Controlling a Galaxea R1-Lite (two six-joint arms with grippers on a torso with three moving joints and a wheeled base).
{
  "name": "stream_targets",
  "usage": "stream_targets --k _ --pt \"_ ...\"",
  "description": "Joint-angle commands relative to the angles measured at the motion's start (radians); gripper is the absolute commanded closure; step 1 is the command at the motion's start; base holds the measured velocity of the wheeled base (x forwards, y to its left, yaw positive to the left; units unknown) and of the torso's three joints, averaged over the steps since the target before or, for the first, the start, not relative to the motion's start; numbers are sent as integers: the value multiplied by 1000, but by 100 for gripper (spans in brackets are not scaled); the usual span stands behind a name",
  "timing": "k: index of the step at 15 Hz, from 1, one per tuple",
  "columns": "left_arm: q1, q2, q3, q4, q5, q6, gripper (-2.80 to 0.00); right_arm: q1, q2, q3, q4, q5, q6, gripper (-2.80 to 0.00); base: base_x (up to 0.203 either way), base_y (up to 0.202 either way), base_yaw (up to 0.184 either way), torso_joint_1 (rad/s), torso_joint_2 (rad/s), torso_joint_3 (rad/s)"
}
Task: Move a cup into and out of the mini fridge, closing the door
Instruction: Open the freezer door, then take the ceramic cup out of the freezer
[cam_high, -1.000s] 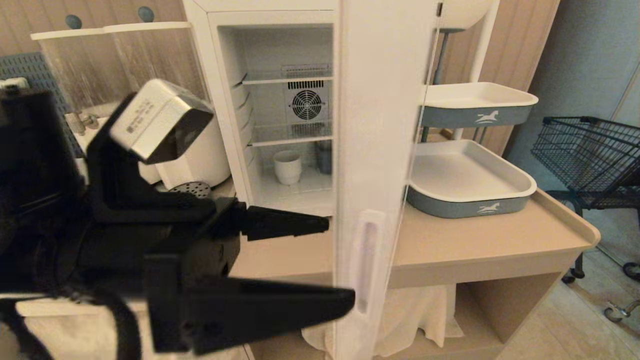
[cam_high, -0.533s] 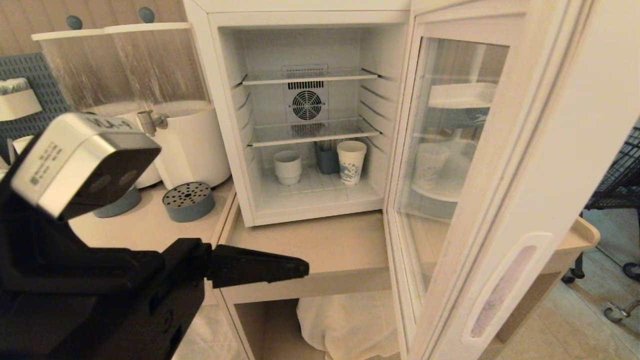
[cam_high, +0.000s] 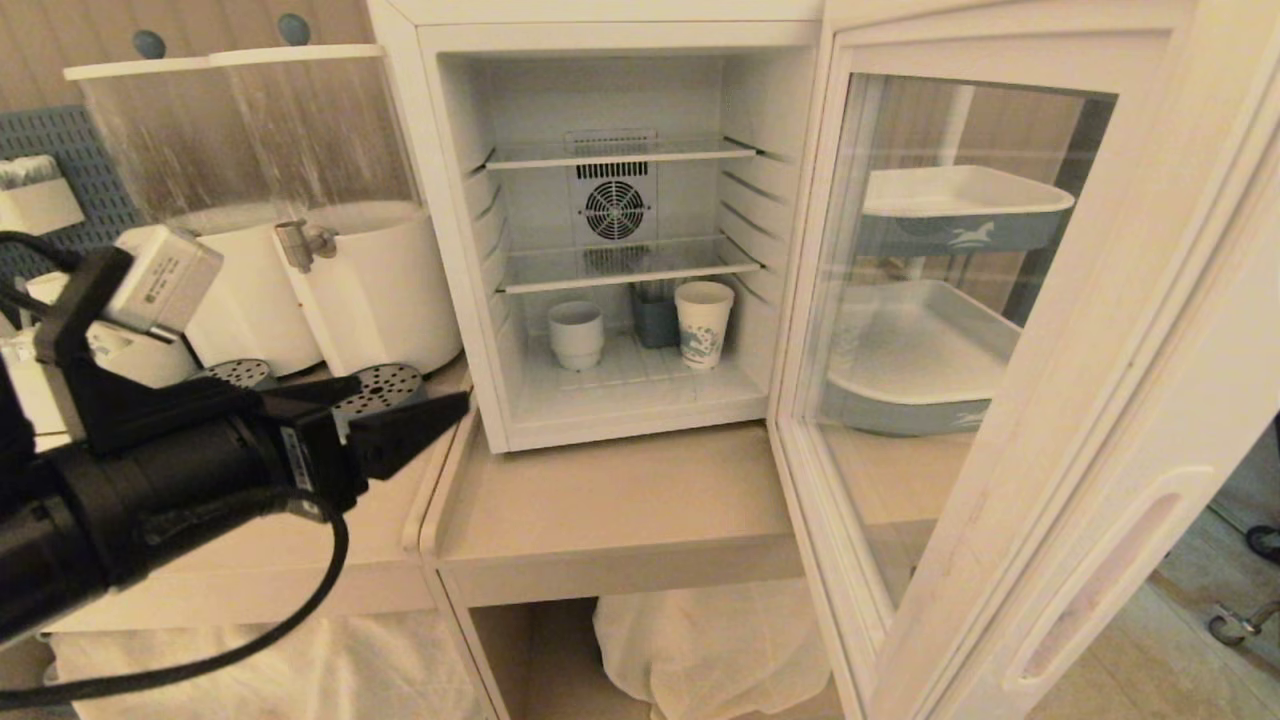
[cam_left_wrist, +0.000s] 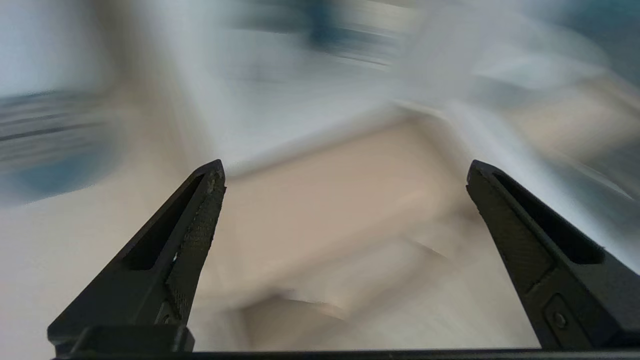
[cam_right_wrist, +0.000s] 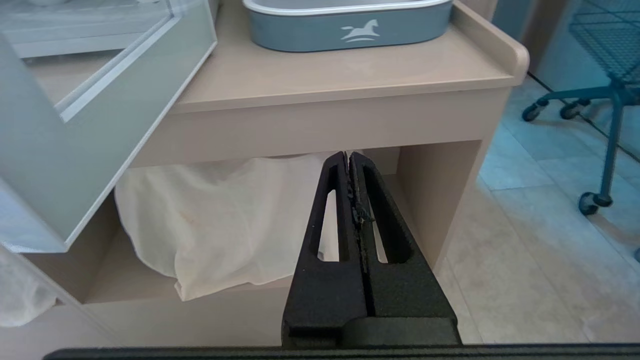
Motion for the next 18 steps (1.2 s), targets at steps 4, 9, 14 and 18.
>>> stream_targets --k 4,9,14,18 --pt "51 -29 -10 9 438 37 0 0 1 0 0 -1 0 0 0 0 0 0 0 0" --pt "50 -226 1 87 695 156 0 0 0 0 0 0 0 0 0 0 0 0 0 0" --pt "115 -540 -6 380 761 195 0 0 0 0 0 -1 0 0 0 0 0 0 0 0" --pt "479 -893 21 694 611 148 0 0 1 0 0 -1 0 0 0 0 0 0 0 0"
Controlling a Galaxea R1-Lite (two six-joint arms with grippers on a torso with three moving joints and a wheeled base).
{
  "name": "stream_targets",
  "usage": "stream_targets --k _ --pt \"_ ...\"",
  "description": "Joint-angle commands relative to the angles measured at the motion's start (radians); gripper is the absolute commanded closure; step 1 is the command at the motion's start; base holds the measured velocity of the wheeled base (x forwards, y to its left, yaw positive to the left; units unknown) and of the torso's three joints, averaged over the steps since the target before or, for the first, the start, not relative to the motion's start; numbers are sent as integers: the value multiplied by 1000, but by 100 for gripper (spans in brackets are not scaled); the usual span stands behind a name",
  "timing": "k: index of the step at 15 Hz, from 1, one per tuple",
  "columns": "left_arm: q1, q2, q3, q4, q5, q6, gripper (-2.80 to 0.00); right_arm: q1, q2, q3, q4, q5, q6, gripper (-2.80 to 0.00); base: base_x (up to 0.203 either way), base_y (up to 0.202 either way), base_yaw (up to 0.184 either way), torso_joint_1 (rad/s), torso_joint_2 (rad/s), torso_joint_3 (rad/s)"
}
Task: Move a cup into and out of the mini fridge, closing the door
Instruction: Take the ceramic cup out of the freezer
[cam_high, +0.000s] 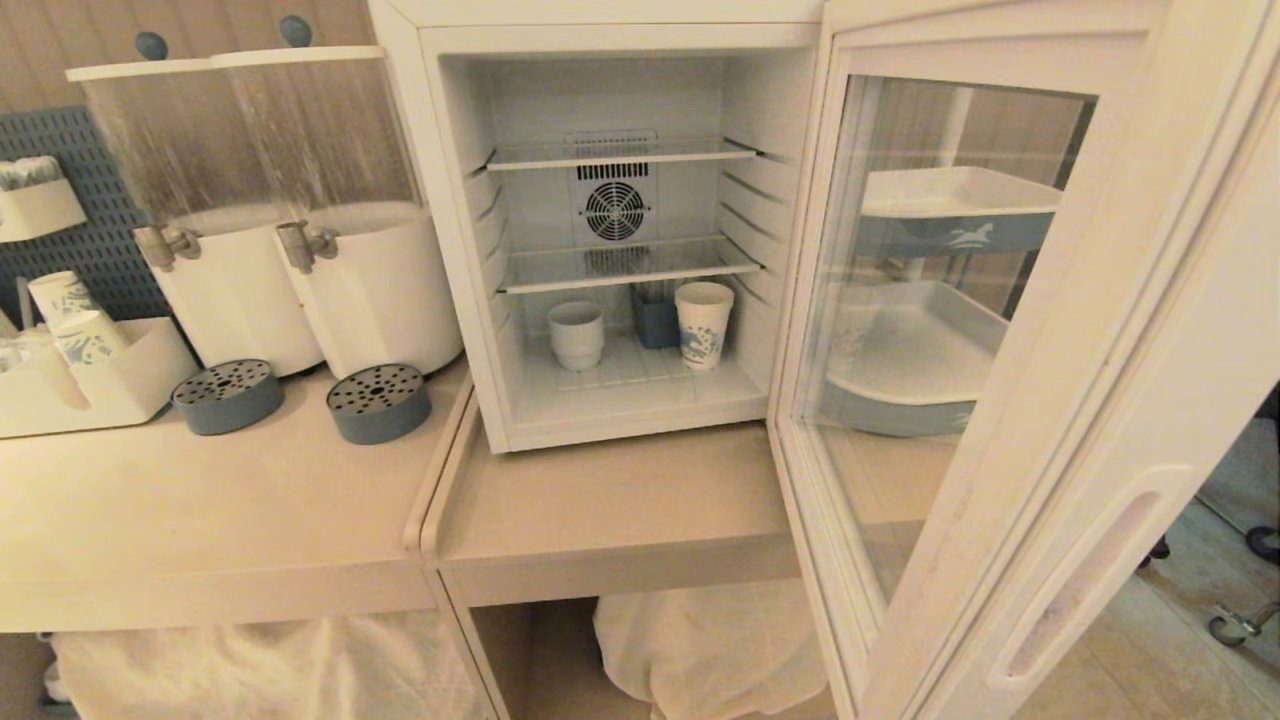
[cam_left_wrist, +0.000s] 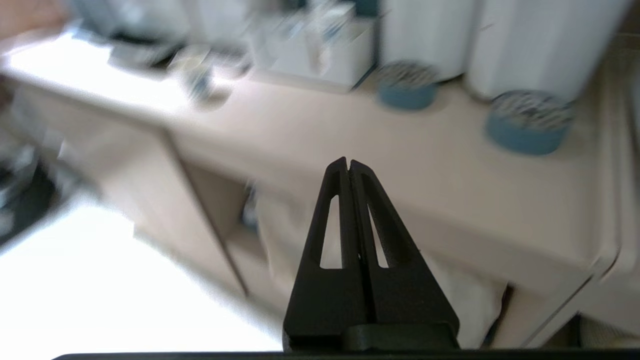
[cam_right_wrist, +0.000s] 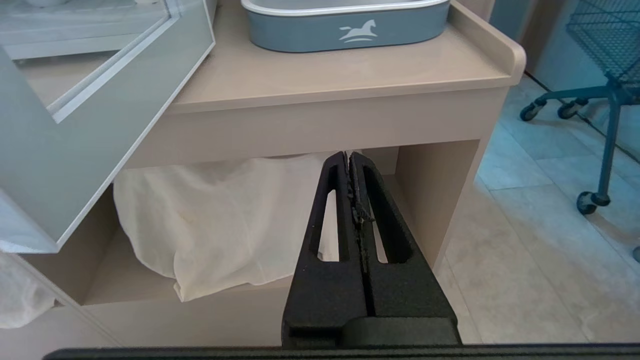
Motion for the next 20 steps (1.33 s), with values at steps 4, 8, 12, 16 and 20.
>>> stream_targets --k 4,8,12,16,20 --pt "86 -381 59 220 -298 5 0 -1 1 0 0 0 -1 0 0 0 0 0 0 0" --pt "63 -458 350 88 -487 -20 0 -1 1 0 0 0 1 0 0 0 0 0 0 0" --pt "58 -456 688 -291 -581 2 0 -1 1 0 0 0 6 0 0 0 0 0 0 0" --pt "57 -454 669 -239 -704 61 0 -1 1 0 0 -1 7 0 0 0 0 0 0 0" --pt "57 -456 673 -246 -704 47 0 -1 1 0 0 -1 7 0 0 0 0 0 0 0"
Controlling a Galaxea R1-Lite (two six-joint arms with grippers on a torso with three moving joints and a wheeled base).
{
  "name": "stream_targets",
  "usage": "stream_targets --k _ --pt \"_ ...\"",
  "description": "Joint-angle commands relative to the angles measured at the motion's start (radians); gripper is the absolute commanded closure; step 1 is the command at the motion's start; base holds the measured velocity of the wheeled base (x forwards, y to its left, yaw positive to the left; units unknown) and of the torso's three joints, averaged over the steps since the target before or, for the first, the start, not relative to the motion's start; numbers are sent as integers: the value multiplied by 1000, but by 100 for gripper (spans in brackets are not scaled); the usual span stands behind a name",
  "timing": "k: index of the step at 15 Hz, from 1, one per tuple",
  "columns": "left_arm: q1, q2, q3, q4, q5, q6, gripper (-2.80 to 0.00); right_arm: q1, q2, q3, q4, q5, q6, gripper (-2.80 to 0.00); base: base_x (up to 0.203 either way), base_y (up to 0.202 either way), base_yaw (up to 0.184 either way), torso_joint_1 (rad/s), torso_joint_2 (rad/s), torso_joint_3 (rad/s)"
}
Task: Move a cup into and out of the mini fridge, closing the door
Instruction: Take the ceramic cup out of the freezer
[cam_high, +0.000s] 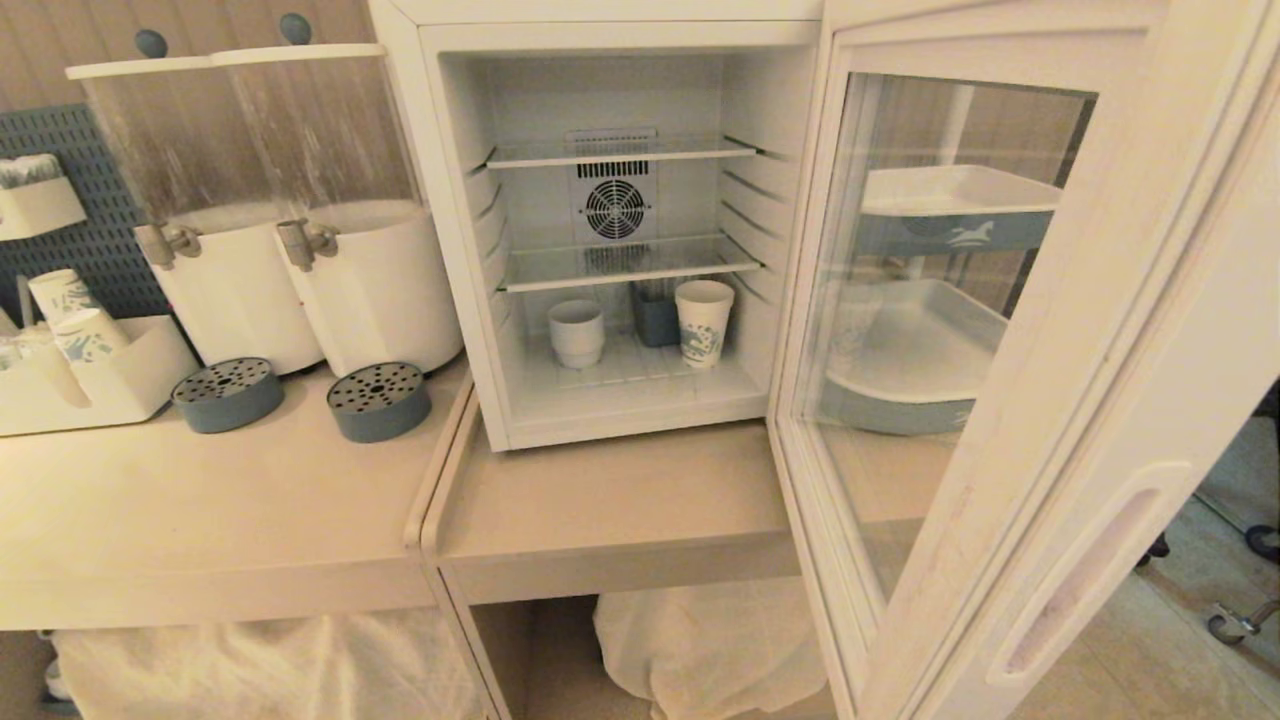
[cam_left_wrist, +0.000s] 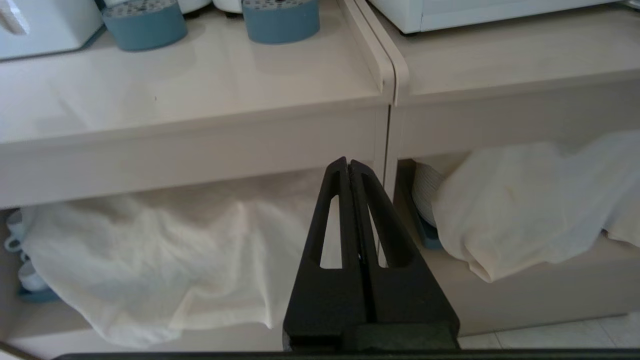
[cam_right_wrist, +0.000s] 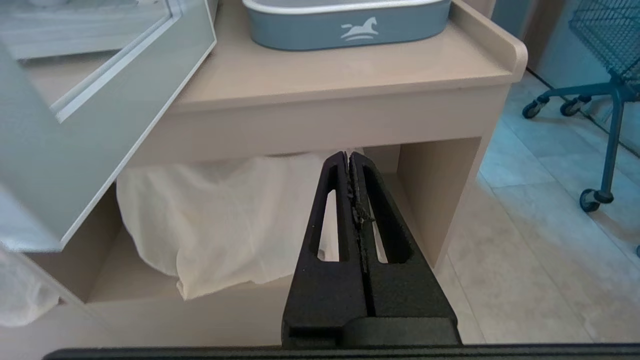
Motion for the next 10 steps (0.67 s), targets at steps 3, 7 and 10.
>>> stream_targets --k 3,7,10 --pt "1 0 1 0 -2 -3 0 0 1 0 0 0 0 0 -164 0 2 0 4 4" --pt "1 0 1 0 -2 -1 0 0 1 0 0 0 0 0 -188 0 2 0 3 1" --pt "1 0 1 0 1 -9 0 0 1 0 0 0 7 0 -60 15 1 3 4 1"
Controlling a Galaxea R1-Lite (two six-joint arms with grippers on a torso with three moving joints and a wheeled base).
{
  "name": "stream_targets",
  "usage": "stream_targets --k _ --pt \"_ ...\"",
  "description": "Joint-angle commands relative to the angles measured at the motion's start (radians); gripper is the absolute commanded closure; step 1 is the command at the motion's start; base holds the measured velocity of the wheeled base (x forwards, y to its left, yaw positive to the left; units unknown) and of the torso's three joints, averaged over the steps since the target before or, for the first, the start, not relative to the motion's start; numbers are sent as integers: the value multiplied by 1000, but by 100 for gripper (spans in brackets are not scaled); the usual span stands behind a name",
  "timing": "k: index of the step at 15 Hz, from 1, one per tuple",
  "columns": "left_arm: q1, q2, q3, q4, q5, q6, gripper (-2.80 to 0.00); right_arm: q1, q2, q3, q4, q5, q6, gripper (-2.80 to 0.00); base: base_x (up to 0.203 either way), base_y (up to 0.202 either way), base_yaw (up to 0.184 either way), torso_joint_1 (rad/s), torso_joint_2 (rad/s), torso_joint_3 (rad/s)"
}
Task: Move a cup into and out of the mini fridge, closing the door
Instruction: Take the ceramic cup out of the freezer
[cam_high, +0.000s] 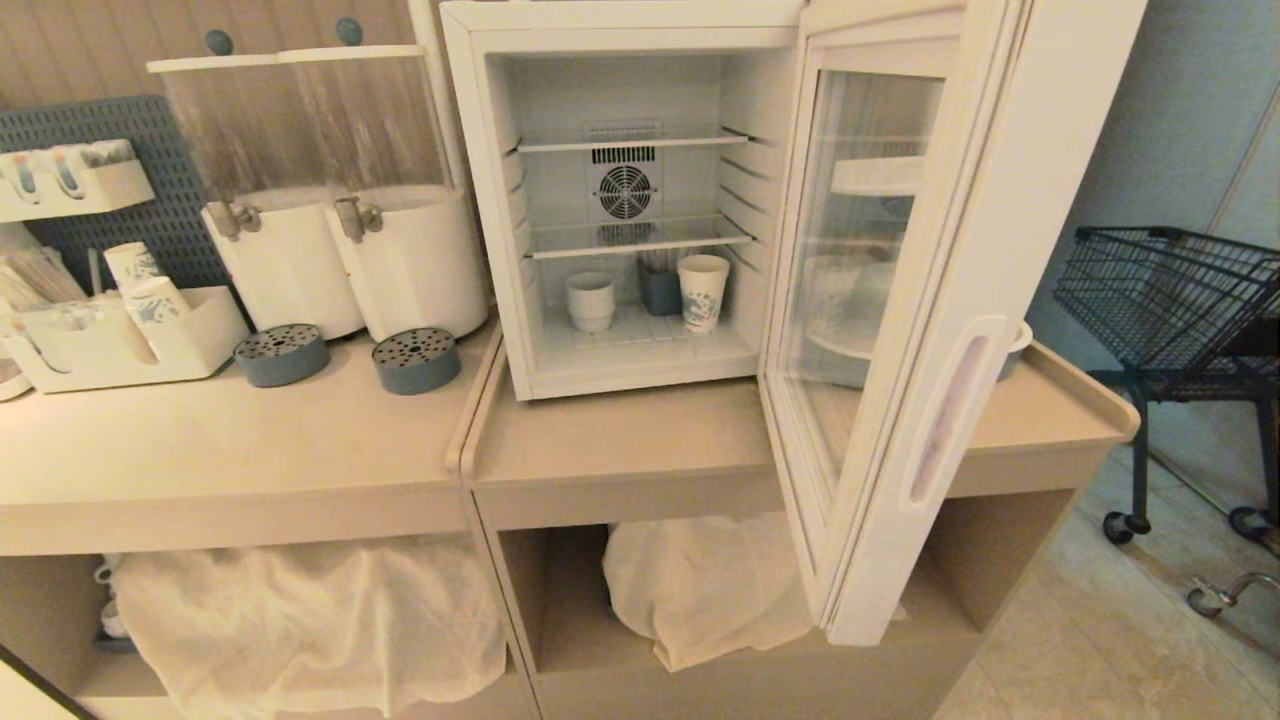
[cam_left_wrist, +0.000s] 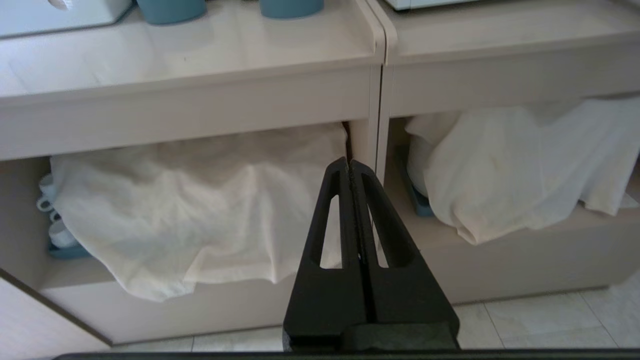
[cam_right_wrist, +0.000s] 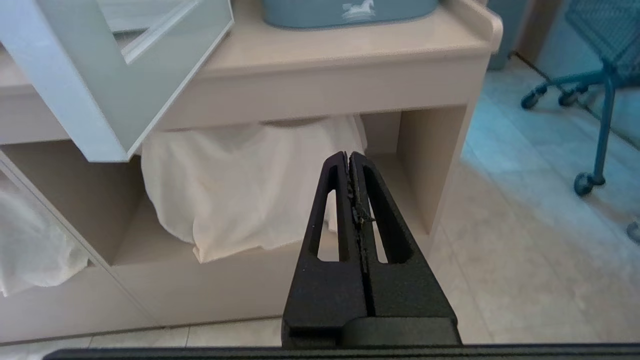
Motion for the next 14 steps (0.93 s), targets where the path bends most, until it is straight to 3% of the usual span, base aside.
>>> stream_targets --k 1,8,14 --pt "0 0 -2 0 2 -7 0 0 1 0 0 -1 -1 0 -96 85 5 -1 8 -2" --pt "0 0 0 0 3 -7 0 0 1 0 -1 -1 1 0 -184 183 10 3 4 2" --pt "0 1 -6 7 5 5 0 0 1 0 -1 -1 1 0 -7 134 7 3 2 1"
